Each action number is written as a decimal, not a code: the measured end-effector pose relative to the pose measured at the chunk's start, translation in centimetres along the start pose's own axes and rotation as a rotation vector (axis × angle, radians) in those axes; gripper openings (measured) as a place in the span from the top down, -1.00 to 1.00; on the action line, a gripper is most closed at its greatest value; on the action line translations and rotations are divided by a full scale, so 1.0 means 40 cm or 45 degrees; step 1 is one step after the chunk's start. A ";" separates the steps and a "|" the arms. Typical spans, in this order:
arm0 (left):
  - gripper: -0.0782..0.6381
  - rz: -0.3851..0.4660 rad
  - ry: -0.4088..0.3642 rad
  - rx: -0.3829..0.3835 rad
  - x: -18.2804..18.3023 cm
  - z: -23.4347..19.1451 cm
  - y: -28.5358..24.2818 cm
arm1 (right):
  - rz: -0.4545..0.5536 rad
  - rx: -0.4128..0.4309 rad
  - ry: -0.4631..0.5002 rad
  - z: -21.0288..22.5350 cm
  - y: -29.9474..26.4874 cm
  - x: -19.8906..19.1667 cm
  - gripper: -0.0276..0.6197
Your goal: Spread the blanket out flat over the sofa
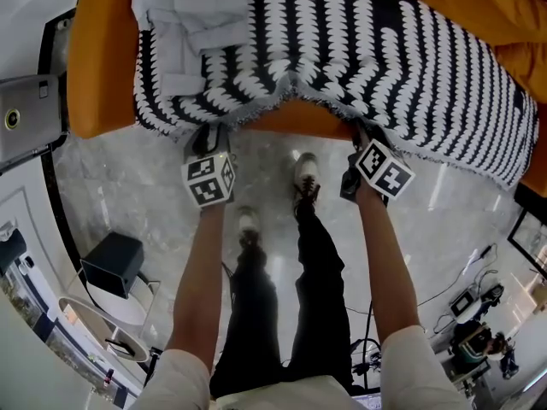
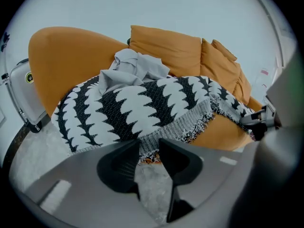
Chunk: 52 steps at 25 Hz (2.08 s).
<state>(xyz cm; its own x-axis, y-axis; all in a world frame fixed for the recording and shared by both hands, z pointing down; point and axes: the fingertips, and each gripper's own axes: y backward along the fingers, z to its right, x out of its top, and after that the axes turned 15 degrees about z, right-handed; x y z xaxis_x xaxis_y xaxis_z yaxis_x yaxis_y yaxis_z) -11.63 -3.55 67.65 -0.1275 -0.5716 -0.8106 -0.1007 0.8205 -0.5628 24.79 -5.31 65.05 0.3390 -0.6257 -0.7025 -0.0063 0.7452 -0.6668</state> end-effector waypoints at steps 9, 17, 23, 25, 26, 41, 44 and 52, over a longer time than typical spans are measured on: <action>0.71 -0.047 0.041 -0.026 0.037 0.014 0.027 | -0.090 -0.088 0.078 0.034 0.052 0.064 0.65; 0.72 -0.109 -0.011 -0.031 -0.031 -0.035 0.031 | -0.133 -0.001 0.077 0.047 0.026 -0.035 0.82; 0.72 -0.065 0.023 -0.058 -0.005 -0.066 0.042 | -0.103 0.000 0.112 0.047 0.084 -0.005 0.82; 0.72 -0.105 0.024 -0.031 -0.012 -0.086 0.076 | -0.144 -0.021 0.067 0.054 0.111 -0.028 0.82; 0.72 -0.127 0.011 -0.018 -0.018 -0.098 0.089 | -0.159 -0.026 0.061 0.056 0.119 -0.044 0.82; 0.72 -0.184 -0.095 -0.012 -0.087 -0.165 0.050 | -0.189 -0.034 0.148 0.109 0.111 -0.127 0.80; 0.71 -0.184 -0.058 0.004 -0.085 -0.174 0.058 | -0.249 0.005 0.148 0.092 0.134 -0.154 0.42; 0.29 -0.147 -0.011 -0.084 -0.057 -0.168 0.090 | -0.234 0.090 0.134 0.023 0.165 -0.154 0.20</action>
<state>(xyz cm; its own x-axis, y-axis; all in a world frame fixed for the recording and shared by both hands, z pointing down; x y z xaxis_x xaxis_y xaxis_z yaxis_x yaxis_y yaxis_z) -18.34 0.65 68.58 -0.1030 -0.6616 -0.7427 -0.1792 0.7468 -0.6404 23.52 3.65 65.20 0.2285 -0.7706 -0.5950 0.1139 0.6281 -0.7697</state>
